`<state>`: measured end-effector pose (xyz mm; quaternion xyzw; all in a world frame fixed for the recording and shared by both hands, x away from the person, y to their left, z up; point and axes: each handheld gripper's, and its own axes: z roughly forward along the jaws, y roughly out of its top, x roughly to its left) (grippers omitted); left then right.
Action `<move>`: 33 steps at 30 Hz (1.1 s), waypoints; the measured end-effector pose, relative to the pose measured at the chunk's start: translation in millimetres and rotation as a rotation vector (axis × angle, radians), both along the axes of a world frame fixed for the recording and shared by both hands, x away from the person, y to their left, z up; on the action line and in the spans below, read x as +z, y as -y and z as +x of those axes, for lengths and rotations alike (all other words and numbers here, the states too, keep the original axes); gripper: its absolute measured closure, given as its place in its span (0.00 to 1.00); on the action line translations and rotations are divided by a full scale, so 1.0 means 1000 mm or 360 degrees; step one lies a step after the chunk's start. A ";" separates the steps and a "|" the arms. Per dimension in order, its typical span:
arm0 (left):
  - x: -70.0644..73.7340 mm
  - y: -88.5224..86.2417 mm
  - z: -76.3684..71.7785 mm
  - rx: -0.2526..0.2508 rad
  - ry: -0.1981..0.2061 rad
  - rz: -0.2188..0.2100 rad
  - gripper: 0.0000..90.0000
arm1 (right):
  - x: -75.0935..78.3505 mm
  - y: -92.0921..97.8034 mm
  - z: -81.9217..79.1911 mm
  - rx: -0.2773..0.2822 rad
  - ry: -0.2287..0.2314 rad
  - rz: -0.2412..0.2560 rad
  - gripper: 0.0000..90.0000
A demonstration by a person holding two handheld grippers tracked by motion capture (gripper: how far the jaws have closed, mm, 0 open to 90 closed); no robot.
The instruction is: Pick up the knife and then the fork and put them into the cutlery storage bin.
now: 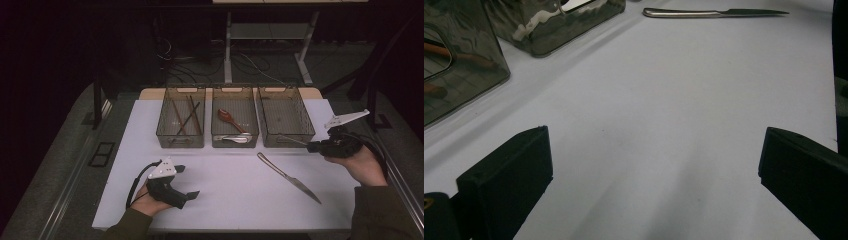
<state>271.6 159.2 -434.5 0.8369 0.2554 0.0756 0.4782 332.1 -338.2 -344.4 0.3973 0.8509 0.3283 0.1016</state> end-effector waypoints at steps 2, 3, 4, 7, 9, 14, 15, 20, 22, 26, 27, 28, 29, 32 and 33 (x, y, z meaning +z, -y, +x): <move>0.000 0.000 0.000 0.0000 -0.0001 0.0001 0.00 | 0.002 -0.001 0.002 -0.0003 0.0009 0.0000 0.93; 0.000 0.000 0.000 -0.0001 0.0000 0.0000 0.00 | 0.003 -0.001 0.003 -0.0009 0.0017 -0.0005 0.93; 0.000 0.000 0.000 -0.0001 -0.0001 0.0001 0.00 | 0.004 -0.001 0.004 -0.0011 0.0030 -0.0008 0.93; 0.000 0.000 0.000 0.0000 0.0000 0.0000 0.00 | 0.007 -0.002 0.007 -0.0019 0.0044 0.0003 0.93; 0.000 0.000 0.000 0.0000 0.0000 0.0000 0.00 | 0.008 -0.003 0.010 -0.0027 0.0049 0.0004 0.93; -0.001 0.000 0.000 -0.0001 -0.0004 0.0002 0.00 | 0.006 -0.005 0.018 -0.0051 0.0061 -0.0008 0.93; -0.001 0.001 0.000 -0.0004 -0.0002 0.0004 0.00 | 0.005 -0.005 0.021 -0.0061 0.0061 0.0001 0.93; 0.000 0.000 0.000 -0.0001 -0.0003 -0.0008 0.00 | 0.003 -0.003 0.035 -0.0105 0.0056 0.0007 0.93; 0.000 0.000 0.000 -0.0001 -0.0004 -0.0008 0.00 | 0.004 -0.003 0.040 -0.0118 0.0055 0.0006 0.93; -0.001 0.000 0.000 -0.0002 -0.0005 -0.0010 0.00 | 0.005 -0.005 0.049 -0.0137 0.0067 -0.0004 0.93; -0.001 0.000 0.000 -0.0002 -0.0005 -0.0010 0.00 | 0.006 -0.006 0.052 -0.0143 0.0065 -0.0002 0.93; -0.001 0.000 0.000 -0.0002 -0.0005 -0.0010 0.00 | 0.006 -0.007 0.054 -0.0144 0.0063 -0.0010 0.93; -0.001 0.000 0.000 -0.0001 -0.0005 -0.0011 0.00 | 0.006 -0.008 0.057 -0.0147 0.0066 -0.0017 0.93; -0.001 0.000 0.000 -0.0002 -0.0005 -0.0013 0.00 | 0.006 -0.009 0.065 -0.0161 0.0064 -0.0010 0.93; -0.001 0.000 0.000 -0.0002 -0.0006 -0.0012 0.00 | 0.006 -0.009 0.069 -0.0175 0.0070 -0.0010 0.93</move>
